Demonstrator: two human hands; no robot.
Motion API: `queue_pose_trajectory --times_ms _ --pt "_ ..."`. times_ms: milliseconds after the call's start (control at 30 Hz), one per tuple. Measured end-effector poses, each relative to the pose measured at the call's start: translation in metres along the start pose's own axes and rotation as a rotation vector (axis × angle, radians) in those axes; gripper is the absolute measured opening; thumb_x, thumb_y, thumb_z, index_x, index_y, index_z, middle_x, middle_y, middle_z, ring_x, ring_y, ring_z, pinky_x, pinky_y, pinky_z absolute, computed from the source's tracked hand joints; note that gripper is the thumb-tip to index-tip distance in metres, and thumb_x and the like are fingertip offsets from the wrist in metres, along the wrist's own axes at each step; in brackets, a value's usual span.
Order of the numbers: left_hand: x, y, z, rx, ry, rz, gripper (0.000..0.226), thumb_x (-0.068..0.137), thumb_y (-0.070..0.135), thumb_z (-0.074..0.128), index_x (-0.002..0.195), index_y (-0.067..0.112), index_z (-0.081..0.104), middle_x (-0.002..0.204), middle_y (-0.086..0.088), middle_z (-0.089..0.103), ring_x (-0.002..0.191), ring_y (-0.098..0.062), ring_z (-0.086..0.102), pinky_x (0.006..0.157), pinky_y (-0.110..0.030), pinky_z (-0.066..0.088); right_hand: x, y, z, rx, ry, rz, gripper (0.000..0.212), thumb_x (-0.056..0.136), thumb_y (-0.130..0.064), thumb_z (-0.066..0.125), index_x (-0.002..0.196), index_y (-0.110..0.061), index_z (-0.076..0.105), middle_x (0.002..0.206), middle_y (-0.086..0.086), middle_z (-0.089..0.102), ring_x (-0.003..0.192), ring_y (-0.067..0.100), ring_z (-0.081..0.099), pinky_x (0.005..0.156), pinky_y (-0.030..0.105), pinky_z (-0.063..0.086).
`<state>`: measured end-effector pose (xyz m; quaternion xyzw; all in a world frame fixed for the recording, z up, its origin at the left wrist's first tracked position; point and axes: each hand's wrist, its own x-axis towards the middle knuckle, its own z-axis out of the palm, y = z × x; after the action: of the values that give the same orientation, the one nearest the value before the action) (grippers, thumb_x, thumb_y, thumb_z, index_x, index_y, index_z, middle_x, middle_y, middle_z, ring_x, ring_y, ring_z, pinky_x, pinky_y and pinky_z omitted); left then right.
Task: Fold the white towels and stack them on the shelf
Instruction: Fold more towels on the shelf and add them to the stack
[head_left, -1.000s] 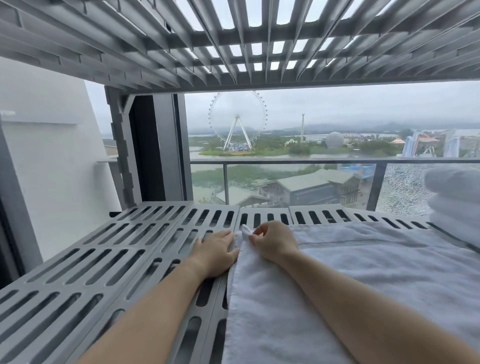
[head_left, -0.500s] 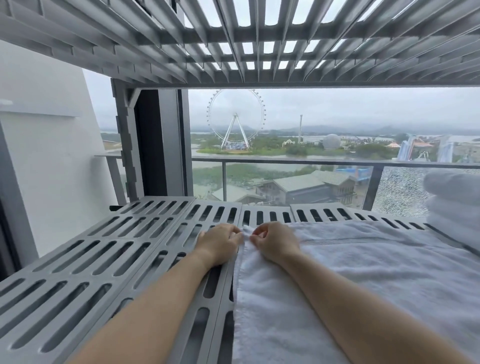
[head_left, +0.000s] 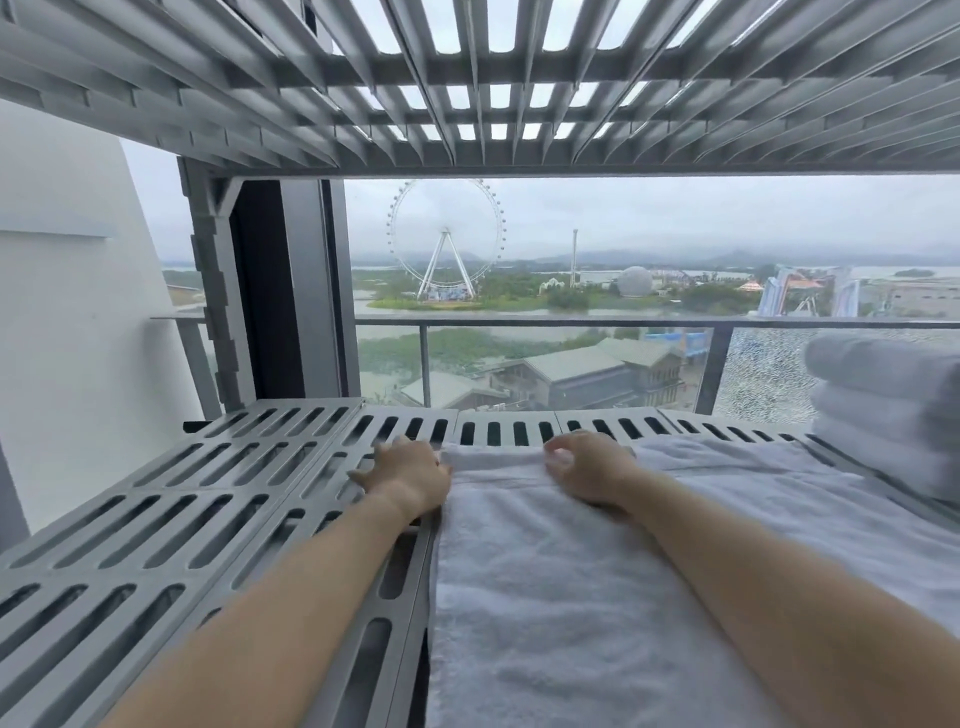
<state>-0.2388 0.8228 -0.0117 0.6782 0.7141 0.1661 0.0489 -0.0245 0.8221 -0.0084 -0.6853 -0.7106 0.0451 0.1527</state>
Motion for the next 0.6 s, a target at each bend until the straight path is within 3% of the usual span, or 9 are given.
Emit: queue_pose_trajectory --times_ms 133,233,300,467,600 --pt "-0.003 0.013 0.006 0.064 -0.005 0.047 0.034 0.092 0.021 0.040 0.124 0.012 0.042 0.130 -0.008 0.043 0.124 -0.028 0.036 0.103 -0.066 0.025 0.001 0.005 0.004 -0.047 -0.084 -0.033 0.045 0.095 -0.043 0.031 0.138 -0.029 0.037 0.151 -0.001 0.032 0.138 0.022 0.027 0.108 0.048 0.021" --pt "0.003 0.022 -0.001 0.054 0.016 0.187 0.056 0.083 0.004 0.044 0.136 0.019 0.031 0.142 -0.003 0.034 0.130 -0.026 0.030 0.106 -0.059 0.028 0.000 0.007 0.006 -0.081 -0.120 -0.066 0.051 0.096 -0.046 0.027 0.144 -0.028 0.027 0.155 -0.002 0.023 0.142 0.020 0.017 0.112 0.049 0.014" --pt "0.005 0.033 -0.005 0.008 -0.065 0.281 0.066 0.081 -0.003 0.039 0.141 0.024 0.030 0.148 0.000 0.030 0.134 -0.024 0.029 0.107 -0.055 0.030 -0.002 0.009 0.005 -0.062 -0.120 -0.084 0.051 0.096 -0.046 0.028 0.144 -0.028 0.027 0.155 -0.002 0.022 0.143 0.020 0.015 0.113 0.048 0.013" --pt "-0.006 0.084 0.013 0.019 -0.216 0.401 0.035 0.097 0.017 0.035 0.131 0.015 0.046 0.137 -0.007 0.048 0.123 -0.026 0.046 0.106 -0.050 0.034 -0.011 0.035 -0.009 0.015 -0.088 -0.098 0.043 0.097 -0.039 0.032 0.135 -0.023 0.043 0.151 0.002 0.030 0.141 0.020 0.021 0.115 0.043 0.019" --pt "-0.010 0.122 0.029 0.082 -0.254 0.451 0.041 0.099 0.032 0.032 0.134 0.012 0.041 0.145 -0.009 0.039 0.134 -0.026 0.035 0.111 -0.052 0.024 -0.023 0.082 -0.028 -0.006 -0.061 -0.068 0.043 0.098 -0.039 0.030 0.136 -0.022 0.043 0.151 0.002 0.032 0.140 0.021 0.024 0.115 0.041 0.019"
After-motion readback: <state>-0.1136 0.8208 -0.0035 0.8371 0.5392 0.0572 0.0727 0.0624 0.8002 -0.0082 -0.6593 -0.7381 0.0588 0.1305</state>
